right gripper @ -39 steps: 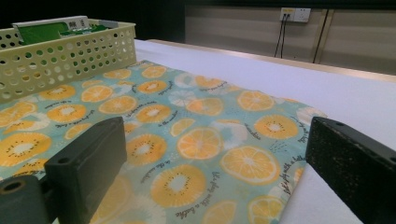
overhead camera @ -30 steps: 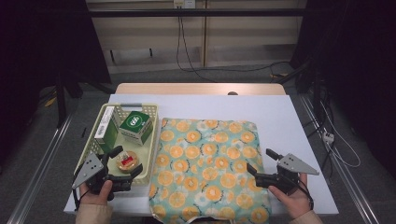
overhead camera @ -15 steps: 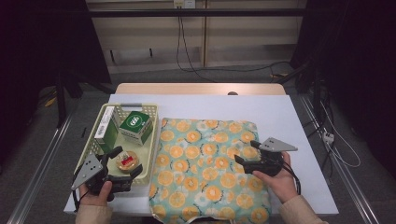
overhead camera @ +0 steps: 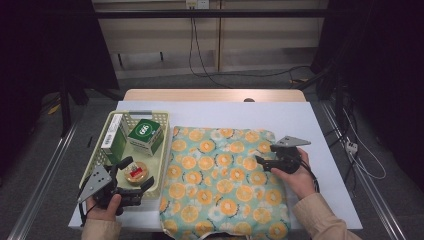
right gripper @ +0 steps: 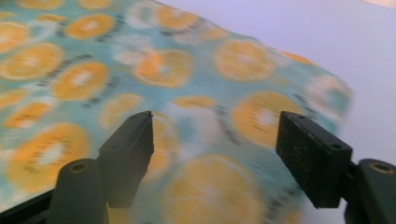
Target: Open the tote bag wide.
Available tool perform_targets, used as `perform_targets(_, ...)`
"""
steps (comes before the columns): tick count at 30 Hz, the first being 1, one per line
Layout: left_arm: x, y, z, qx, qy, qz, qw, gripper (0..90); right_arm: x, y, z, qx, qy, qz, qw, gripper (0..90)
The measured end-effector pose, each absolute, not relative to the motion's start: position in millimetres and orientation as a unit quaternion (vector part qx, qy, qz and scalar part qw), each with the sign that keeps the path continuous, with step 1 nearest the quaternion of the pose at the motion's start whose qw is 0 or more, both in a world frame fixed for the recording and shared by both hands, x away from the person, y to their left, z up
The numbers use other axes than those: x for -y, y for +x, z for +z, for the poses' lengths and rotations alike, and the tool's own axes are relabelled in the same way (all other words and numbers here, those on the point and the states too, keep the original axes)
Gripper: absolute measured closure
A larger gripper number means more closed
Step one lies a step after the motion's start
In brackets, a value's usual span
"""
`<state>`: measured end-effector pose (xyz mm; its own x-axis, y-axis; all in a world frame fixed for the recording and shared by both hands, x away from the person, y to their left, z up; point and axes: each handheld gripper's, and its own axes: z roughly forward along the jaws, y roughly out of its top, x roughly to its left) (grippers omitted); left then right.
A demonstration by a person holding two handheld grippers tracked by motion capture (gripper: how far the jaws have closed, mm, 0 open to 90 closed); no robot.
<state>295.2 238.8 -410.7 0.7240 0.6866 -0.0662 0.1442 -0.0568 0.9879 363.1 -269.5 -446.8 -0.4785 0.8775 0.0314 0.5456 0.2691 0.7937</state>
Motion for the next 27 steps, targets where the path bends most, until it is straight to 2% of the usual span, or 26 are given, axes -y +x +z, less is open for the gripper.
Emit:
perform_targets(5, -237.8, 295.6, -411.0, -0.299, 0.694, 0.219, 0.617, 2.3, 288.9, 372.3, -451.3, -0.763, 0.482, 0.361, 0.235, 25.3)
perform_targets(8, -237.4, 295.5, -410.2, -0.298, 0.692, 0.219, 0.62, 2.3, 293.3, 379.0, -457.7, -0.757, 0.497, 0.358, 0.226, 27.5)
perform_targets(11, -237.3, 296.1, -410.5, -0.298, 0.694, 0.219, 0.618, 2.3, 294.1, 387.5, -462.1, -0.762, 0.503, 0.354, 0.201, 37.5)
perform_targets(15, -235.6, 296.3, -411.0, -0.3, 0.693, 0.215, 0.619, 2.3, 291.4, 391.5, -461.0, -0.768, 0.503, 0.345, 0.195, 44.2)
perform_targets(19, -233.0, 296.5, -409.5, -0.292, 0.697, 0.214, 0.619, 2.4, 292.9, 393.7, -459.8, -0.768, 0.5, 0.354, 0.186, 80.3)
perform_targets(20, -232.2, 296.5, -409.2, -0.291, 0.697, 0.215, 0.619, 2.3, 295.8, 395.3, -459.8, -0.765, 0.502, 0.365, 0.169, 89.2)
perform_targets(21, -231.8, 296.8, -408.9, -0.288, 0.698, 0.216, 0.618, 2.3, 296.8, 396.6, -460.5, -0.759, 0.507, 0.38, 0.151, 90.0)
perform_targets(22, -231.1, 296.6, -408.8, -0.289, 0.698, 0.214, 0.619, 2.3, 295.5, 397.4, -461.0, -0.762, 0.503, 0.377, 0.153, 90.0)
perform_targets(27, -228.8, 296.3, -409.0, -0.288, 0.701, 0.213, 0.617, 2.3, 295.7, 405.1, -452.5, -0.756, 0.499, 0.383, 0.183, 90.0)
